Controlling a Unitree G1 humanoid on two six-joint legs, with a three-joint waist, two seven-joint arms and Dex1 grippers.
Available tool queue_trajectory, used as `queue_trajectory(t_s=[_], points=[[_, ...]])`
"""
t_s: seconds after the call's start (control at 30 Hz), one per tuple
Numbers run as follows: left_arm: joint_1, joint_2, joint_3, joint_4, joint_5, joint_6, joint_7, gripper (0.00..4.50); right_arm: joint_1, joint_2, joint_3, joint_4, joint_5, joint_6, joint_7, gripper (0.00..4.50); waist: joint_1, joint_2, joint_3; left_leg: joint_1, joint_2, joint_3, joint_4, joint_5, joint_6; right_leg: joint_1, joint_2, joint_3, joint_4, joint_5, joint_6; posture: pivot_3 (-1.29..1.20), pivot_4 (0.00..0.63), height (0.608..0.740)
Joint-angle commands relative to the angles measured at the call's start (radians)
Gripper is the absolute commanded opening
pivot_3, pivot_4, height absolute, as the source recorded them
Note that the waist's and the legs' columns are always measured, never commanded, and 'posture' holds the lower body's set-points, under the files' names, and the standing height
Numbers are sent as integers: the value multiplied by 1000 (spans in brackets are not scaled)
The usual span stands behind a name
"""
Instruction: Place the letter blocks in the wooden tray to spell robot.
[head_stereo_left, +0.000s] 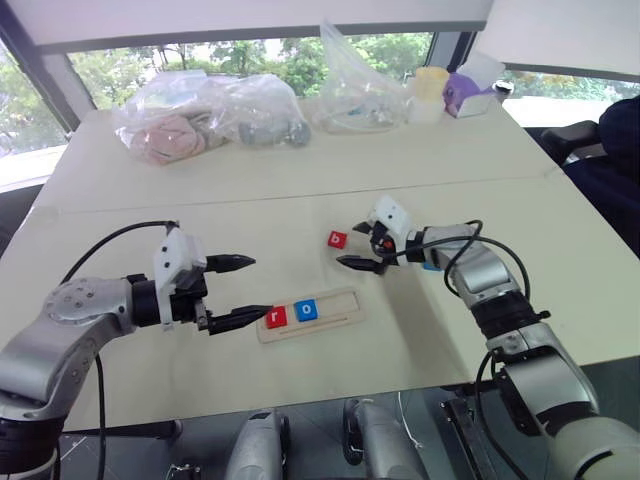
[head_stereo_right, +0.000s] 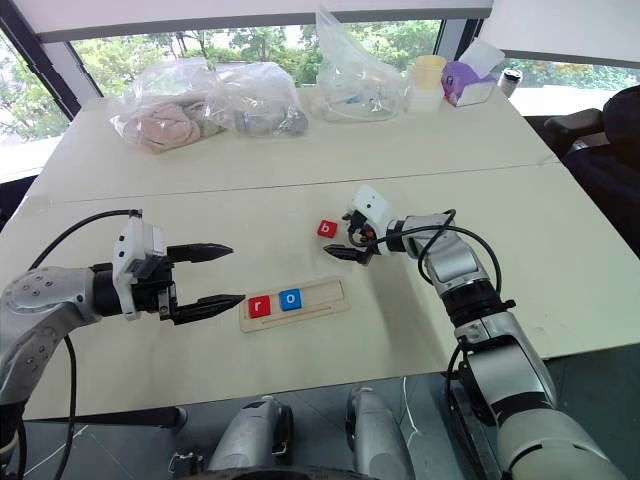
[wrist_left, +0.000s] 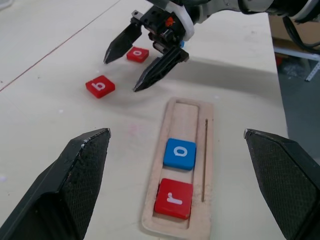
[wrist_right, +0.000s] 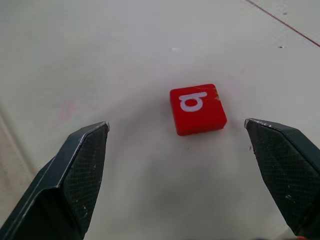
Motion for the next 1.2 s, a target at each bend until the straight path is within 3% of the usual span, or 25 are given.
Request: queue_trajectory(t_s=[0.03,0.23,0.6,1.2], points=[[0,1,9,11,23,-44,-1,4463,-25,4,-12,-19,-19,-40,3,4500,-2,0,0,0,0,0,0,0,0,0,0,0,1,0,0,0,150,740],[-9,4,9,20,35,-58,3,4463,-50,60,9,53,-48,-78,2,4500,-7,0,0,4,0,0,0,0,0,0,0,0,5,0,0,0,150,740],[24,20,31,-51,17,-26,38,4463,-192,157,4,382,-115,-245,-1,4500,-7,0,0,5,0,0,0,0,0,1,0,2,6,0,0,0,150,740],[-23,21,7,-46,28,-8,72,4463,-274,162,-22,649,-185,-359,-19,4500,-8,0,0,9,0,-1,0,0,0,4,0,3,6,0,0,0,150,740]])
